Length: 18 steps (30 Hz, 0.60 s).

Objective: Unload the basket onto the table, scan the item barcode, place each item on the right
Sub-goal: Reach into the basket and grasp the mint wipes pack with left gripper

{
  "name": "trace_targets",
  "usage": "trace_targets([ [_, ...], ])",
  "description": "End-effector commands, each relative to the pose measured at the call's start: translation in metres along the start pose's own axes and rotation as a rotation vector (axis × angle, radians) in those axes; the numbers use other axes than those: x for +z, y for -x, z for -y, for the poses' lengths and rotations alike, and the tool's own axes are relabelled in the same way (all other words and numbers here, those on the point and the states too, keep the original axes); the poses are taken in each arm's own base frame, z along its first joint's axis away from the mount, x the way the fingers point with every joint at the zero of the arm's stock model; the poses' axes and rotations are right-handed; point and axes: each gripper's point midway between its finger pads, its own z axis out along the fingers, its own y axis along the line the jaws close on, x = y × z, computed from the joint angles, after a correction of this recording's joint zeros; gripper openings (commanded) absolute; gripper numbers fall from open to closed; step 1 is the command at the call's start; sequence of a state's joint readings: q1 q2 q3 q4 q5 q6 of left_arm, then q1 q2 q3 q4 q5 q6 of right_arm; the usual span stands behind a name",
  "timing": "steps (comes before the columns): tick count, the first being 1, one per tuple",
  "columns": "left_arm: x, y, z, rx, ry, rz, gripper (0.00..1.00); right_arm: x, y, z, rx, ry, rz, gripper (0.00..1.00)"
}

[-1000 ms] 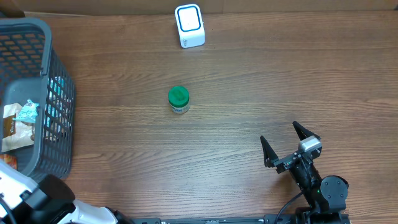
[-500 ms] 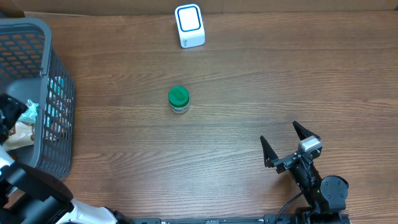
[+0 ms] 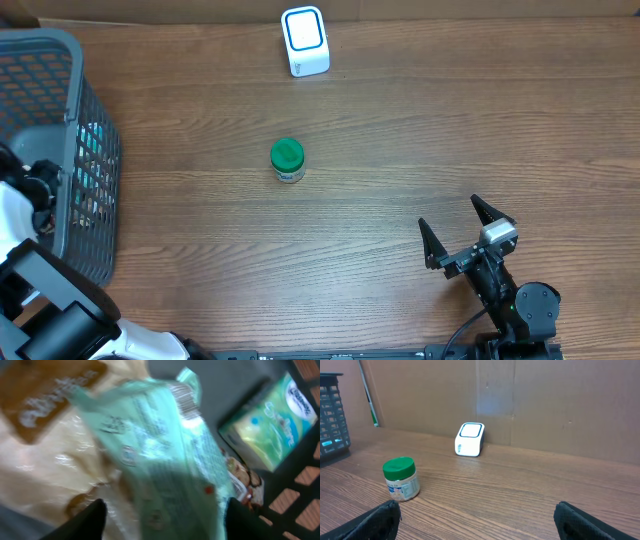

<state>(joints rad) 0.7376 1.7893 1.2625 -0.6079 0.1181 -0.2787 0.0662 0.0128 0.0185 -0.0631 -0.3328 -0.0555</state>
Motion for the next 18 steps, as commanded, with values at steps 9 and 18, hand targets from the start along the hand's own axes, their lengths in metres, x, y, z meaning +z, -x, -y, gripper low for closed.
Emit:
trace_targets([
  [9, 0.010, -0.010, 0.007, 0.044, 0.010, -0.004, 0.49, 0.000, -0.002, 0.002, 0.003, -0.009, 0.003, 1.00],
  [18, 0.022, -0.016, -0.001, 0.045, 0.038, -0.004, 0.52, 0.000, -0.002, 0.002, 0.003, -0.009, 0.003, 1.00],
])
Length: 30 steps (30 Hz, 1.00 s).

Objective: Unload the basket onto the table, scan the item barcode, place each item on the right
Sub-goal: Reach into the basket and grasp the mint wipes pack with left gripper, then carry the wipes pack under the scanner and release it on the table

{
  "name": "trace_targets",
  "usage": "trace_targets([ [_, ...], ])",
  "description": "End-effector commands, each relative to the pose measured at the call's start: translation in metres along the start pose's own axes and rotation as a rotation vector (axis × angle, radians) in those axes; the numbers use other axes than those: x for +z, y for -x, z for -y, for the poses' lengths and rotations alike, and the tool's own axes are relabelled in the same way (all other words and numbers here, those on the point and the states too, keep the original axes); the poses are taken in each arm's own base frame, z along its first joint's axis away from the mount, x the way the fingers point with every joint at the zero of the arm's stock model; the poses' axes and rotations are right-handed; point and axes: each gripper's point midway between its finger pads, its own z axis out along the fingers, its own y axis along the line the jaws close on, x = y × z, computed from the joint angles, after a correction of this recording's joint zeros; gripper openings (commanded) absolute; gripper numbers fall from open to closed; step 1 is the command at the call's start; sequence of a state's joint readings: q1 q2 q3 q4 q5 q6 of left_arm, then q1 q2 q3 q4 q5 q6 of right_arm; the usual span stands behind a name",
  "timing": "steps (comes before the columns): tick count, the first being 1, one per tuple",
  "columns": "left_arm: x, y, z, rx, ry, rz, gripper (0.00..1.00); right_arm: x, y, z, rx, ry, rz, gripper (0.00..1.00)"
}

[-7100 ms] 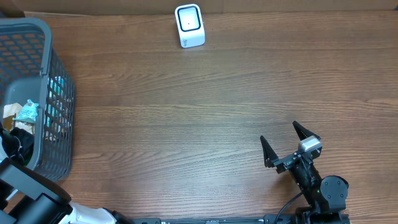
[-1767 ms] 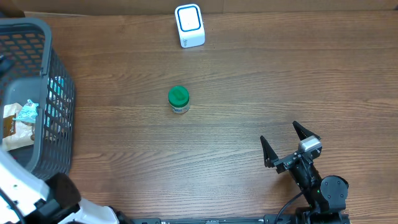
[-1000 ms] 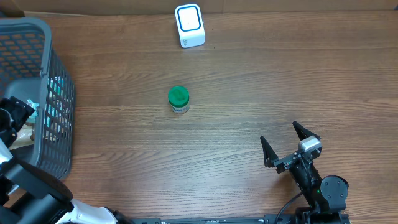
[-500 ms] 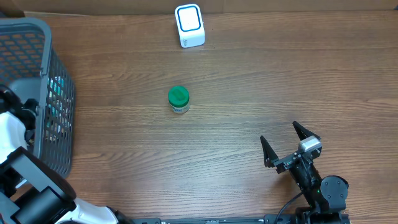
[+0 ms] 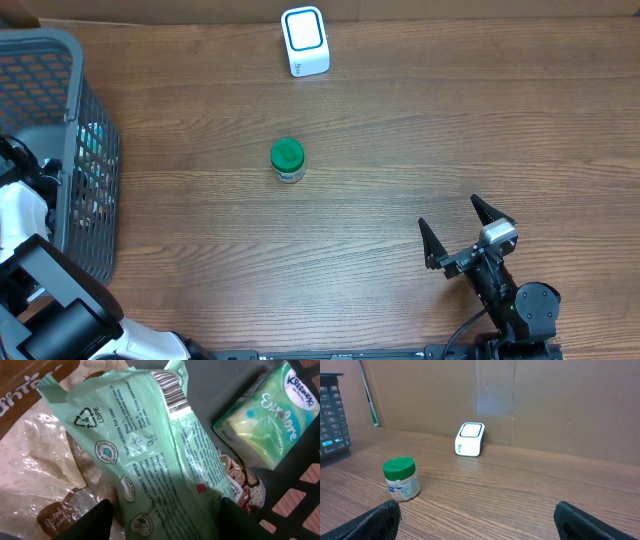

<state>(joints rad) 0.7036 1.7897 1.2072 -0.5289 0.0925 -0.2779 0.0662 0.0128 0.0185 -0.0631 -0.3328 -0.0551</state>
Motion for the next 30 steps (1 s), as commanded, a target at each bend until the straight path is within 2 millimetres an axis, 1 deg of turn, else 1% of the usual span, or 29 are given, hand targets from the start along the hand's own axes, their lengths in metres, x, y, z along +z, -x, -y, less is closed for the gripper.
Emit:
trace_targets([
  [1, 0.013, -0.011, -0.008, 0.011, 0.034, -0.031, 0.53, 0.000, -0.002, 0.002, 0.002, -0.009, 0.003, 1.00],
  [4, 0.021, -0.014, -0.010, 0.010, 0.037, -0.044, 0.52, 0.000, -0.002, 0.002, 0.002, -0.009, 0.003, 1.00],
  [5, 0.024, -0.016, -0.011, 0.009, 0.040, -0.054, 0.51, 0.000, -0.002, 0.002, 0.002, -0.009, 0.003, 1.00],
  [8, 0.031, -0.023, -0.013, 0.007, 0.048, -0.080, 0.04, 0.000, -0.002, 0.002, 0.002, -0.009, 0.003, 1.00],
  [11, 0.029, -0.024, -0.013, 0.006, 0.047, -0.087, 0.04, 0.000, -0.002, 0.002, 0.002, -0.009, 0.003, 1.00],
  [13, 0.022, -0.021, -0.012, 0.006, 0.045, -0.082, 0.04, 0.000, -0.002, 0.002, 0.002, -0.009, 0.003, 1.00],
  [17, -0.018, 0.007, 0.001, 0.011, 0.024, -0.011, 0.04, 0.000, -0.002, 0.002, 0.002, -0.009, 0.003, 1.00],
  [20, -0.056, 0.030, 0.013, 0.014, -0.012, 0.069, 0.04, 0.000, -0.002, 0.002, 0.002, -0.009, 0.003, 1.00],
  [21, -0.072, 0.039, 0.019, 0.014, -0.033, 0.106, 0.04, 0.000, -0.002, 0.002, 0.002, -0.009, 0.003, 1.00],
  [22, -0.092, 0.050, 0.027, 0.018, -0.061, 0.156, 0.04, 0.000, -0.002, 0.002, 0.002, -0.009, 0.003, 1.00],
  [24, -0.125, 0.066, 0.037, 0.008, -0.103, 0.237, 0.04, 0.000, -0.002, 0.002, 0.002, -0.009, 0.003, 1.00],
  [26, -0.165, 0.081, 0.046, -0.019, -0.144, 0.333, 0.04, 0.000, -0.002, 0.002, 0.002, -0.009, 0.003, 1.00],
  [27, -0.188, 0.089, 0.050, -0.034, -0.167, 0.388, 0.04, 0.000, -0.002, 0.002, 0.002, -0.009, 0.003, 1.00],
  [28, -0.211, 0.094, 0.056, -0.041, -0.192, 0.439, 0.04, 0.000, -0.002, 0.002, 0.002, -0.009, 0.003, 1.00],
  [30, -0.245, 0.100, 0.066, -0.039, -0.242, 0.513, 0.04, 0.000, -0.002, 0.002, 0.002, -0.009, 0.003, 1.00],
])
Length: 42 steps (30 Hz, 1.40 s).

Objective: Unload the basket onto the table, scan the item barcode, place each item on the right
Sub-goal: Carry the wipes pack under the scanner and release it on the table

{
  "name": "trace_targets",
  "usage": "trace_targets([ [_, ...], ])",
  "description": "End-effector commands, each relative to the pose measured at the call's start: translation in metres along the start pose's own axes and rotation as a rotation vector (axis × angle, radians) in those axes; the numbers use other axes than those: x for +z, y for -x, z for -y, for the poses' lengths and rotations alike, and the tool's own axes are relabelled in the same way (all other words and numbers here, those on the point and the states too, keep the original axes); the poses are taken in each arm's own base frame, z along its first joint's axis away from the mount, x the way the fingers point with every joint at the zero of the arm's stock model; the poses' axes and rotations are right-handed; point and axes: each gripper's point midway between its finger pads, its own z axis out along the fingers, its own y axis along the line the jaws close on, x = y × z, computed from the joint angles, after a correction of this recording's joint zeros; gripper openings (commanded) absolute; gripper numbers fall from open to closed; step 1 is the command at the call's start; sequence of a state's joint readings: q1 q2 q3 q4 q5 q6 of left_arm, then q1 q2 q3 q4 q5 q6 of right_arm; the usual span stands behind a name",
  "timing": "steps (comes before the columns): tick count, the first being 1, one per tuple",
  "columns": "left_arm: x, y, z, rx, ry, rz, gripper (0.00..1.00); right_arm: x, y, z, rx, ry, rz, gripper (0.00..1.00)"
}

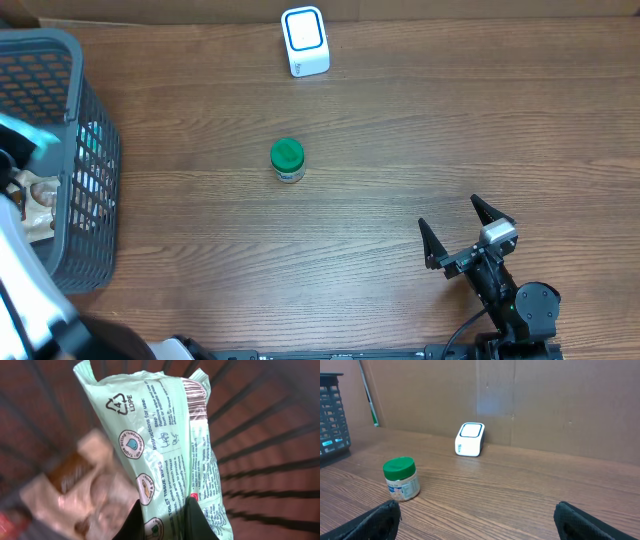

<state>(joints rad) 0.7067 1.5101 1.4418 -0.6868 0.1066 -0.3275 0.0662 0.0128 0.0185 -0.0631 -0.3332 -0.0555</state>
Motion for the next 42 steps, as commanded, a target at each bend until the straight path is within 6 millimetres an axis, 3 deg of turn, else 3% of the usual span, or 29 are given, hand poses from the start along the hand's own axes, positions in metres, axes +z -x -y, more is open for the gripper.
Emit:
trace_targets([
  [1, -0.085, 0.050, 0.045, -0.026, -0.162, 0.214, 0.04, 0.000, -0.002, 0.002, 0.003, -0.009, 0.003, 1.00],
  [5, -0.136, 0.053, 0.093, 0.033, -0.377, 0.265, 0.04, 0.000, -0.002, 0.002, 0.003, -0.009, 0.003, 1.00],
  [7, -0.155, 0.040, 0.124, 0.083, -0.505, 0.240, 0.04, 0.000, -0.002, 0.002, 0.003, -0.009, 0.003, 1.00],
  [10, -0.169, 0.010, 0.166, 0.166, -0.657, 0.159, 0.04, 0.000, -0.002, 0.002, 0.003, -0.009, 0.003, 1.00],
  [11, -0.171, -0.011, 0.187, 0.209, -0.712, 0.100, 0.04, 0.000, -0.002, 0.002, 0.003, -0.009, 0.003, 1.00],
  [15, -0.172, -0.080, 0.233, 0.381, -0.802, -0.067, 0.04, 0.000, -0.002, 0.002, 0.003, -0.009, 0.003, 1.00],
  [23, -0.155, -0.246, 0.297, 0.690, -0.829, -0.452, 0.04, 0.000, -0.002, 0.002, 0.003, -0.009, 0.003, 1.00],
  [29, -0.131, -0.353, 0.322, 0.739, -0.776, -0.700, 0.04, 0.000, -0.002, 0.002, 0.003, -0.009, 0.003, 1.00],
  [35, -0.096, -0.435, 0.314, 0.702, -0.610, -0.901, 0.04, 0.000, -0.002, 0.002, 0.003, -0.009, 0.003, 1.00],
  [37, -0.083, -0.454, 0.307, 0.686, -0.546, -0.944, 0.04, 0.000, -0.002, 0.002, 0.003, -0.009, 0.003, 1.00],
  [40, -0.070, -0.465, 0.302, 0.670, -0.497, -0.961, 0.05, 0.000, -0.002, 0.002, 0.003, -0.009, 0.003, 1.00],
  [42, -0.068, -0.466, 0.301, 0.672, -0.491, -0.963, 0.20, 0.000, -0.002, 0.002, 0.003, -0.009, 0.003, 1.00],
])
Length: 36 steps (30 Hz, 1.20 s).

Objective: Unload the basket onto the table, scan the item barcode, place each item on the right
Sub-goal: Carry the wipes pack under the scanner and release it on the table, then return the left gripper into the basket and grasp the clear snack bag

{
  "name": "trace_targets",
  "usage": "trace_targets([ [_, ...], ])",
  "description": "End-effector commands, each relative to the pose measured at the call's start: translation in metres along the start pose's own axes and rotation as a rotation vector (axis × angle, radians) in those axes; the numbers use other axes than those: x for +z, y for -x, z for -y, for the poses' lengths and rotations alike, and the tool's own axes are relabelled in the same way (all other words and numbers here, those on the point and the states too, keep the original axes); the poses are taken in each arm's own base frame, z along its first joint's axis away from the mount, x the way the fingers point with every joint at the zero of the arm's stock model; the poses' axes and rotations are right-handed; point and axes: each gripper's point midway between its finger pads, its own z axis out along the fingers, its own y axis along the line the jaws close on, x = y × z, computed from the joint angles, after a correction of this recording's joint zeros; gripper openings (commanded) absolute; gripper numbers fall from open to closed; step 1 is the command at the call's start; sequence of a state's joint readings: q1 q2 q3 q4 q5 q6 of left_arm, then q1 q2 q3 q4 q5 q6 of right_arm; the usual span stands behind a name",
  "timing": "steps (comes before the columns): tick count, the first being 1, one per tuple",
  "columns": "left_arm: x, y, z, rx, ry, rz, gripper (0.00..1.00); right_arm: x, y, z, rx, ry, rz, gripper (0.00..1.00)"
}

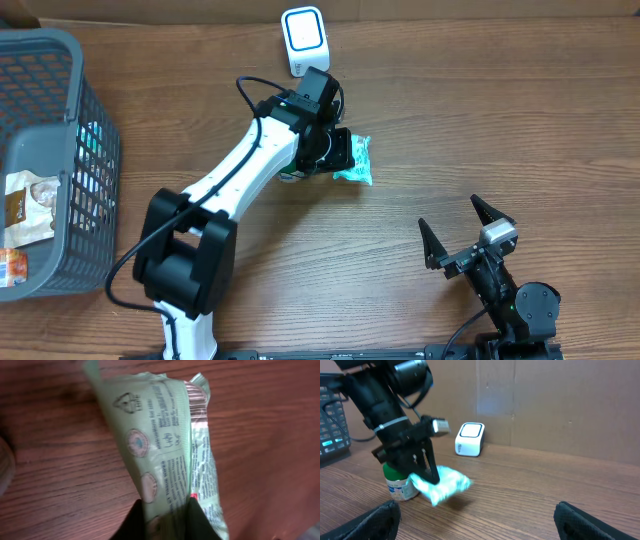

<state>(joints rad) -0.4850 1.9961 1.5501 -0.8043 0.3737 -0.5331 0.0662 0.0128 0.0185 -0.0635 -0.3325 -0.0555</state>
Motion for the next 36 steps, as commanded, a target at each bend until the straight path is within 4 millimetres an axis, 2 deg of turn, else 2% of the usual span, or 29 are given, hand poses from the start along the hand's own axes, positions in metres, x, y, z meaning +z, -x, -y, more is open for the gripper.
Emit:
trace_targets([
  [1, 0.001, 0.005, -0.001, -0.045, 0.009, 0.014, 0.31, 0.000, -0.002, 0.002, 0.003, -0.008, 0.004, 1.00],
  [3, 0.000, 0.006, 0.000, -0.041, 0.004, 0.022, 0.53, 0.000, -0.002, 0.002, 0.003, -0.008, 0.004, 1.00],
  [5, -0.002, 0.009, 0.002, -0.038, -0.001, 0.030, 0.64, 0.000, -0.002, 0.002, 0.003, -0.008, 0.004, 1.00],
  [8, -0.012, 0.014, 0.010, -0.002, -0.021, 0.050, 0.66, 0.000, -0.002, 0.002, 0.003, -0.008, 0.004, 1.00],
  [10, -0.028, 0.020, 0.018, 0.030, -0.034, 0.079, 0.66, 0.000, -0.002, 0.002, 0.003, -0.008, 0.004, 1.00],
  [12, -0.052, 0.028, 0.028, 0.077, -0.052, 0.126, 0.66, 0.000, -0.002, 0.002, 0.003, -0.008, 0.004, 1.00],
  [14, -0.085, 0.039, 0.036, 0.110, -0.066, 0.191, 0.66, 0.000, -0.002, 0.002, 0.003, -0.008, 0.004, 1.00],
  [15, -0.109, 0.046, 0.040, 0.132, -0.076, 0.237, 0.66, 0.000, -0.002, 0.002, 0.003, -0.008, 0.004, 1.00],
  [17, -0.146, 0.054, 0.043, 0.151, -0.090, 0.305, 0.66, 0.000, -0.002, 0.002, 0.003, -0.008, 0.004, 1.00],
  [19, -0.189, 0.061, 0.039, 0.146, -0.099, 0.385, 0.67, 0.000, -0.002, 0.002, 0.003, -0.008, 0.004, 1.00],
  [20, -0.224, 0.064, 0.029, 0.124, -0.097, 0.449, 0.70, 0.000, -0.002, 0.002, 0.003, -0.008, 0.004, 1.00],
  [22, -0.262, 0.065, 0.008, 0.077, -0.082, 0.520, 0.70, 0.000, -0.002, 0.002, 0.003, -0.008, 0.004, 1.00],
  [23, -0.297, 0.061, -0.024, 0.001, -0.052, 0.582, 0.70, 0.000, -0.002, 0.002, 0.003, -0.008, 0.004, 1.00],
  [25, -0.324, 0.053, -0.058, -0.088, -0.014, 0.627, 0.69, 0.000, -0.002, 0.002, 0.003, -0.008, 0.004, 1.00],
  [26, -0.341, 0.046, -0.082, -0.153, 0.014, 0.653, 0.68, 0.000, -0.002, 0.002, 0.003, -0.008, 0.004, 1.00],
  [31, -0.395, 0.008, -0.184, -0.462, 0.162, 0.740, 0.66, 0.000, -0.002, 0.002, 0.003, -0.008, 0.004, 1.00],
  [33, -0.411, -0.013, -0.226, -0.602, 0.215, 0.760, 0.64, 0.000, -0.002, 0.002, 0.003, -0.008, 0.003, 1.00],
  [36, -0.419, -0.035, -0.270, -0.779, 0.236, 0.783, 0.64, 0.000, -0.002, 0.002, 0.003, -0.008, 0.004, 1.00],
])
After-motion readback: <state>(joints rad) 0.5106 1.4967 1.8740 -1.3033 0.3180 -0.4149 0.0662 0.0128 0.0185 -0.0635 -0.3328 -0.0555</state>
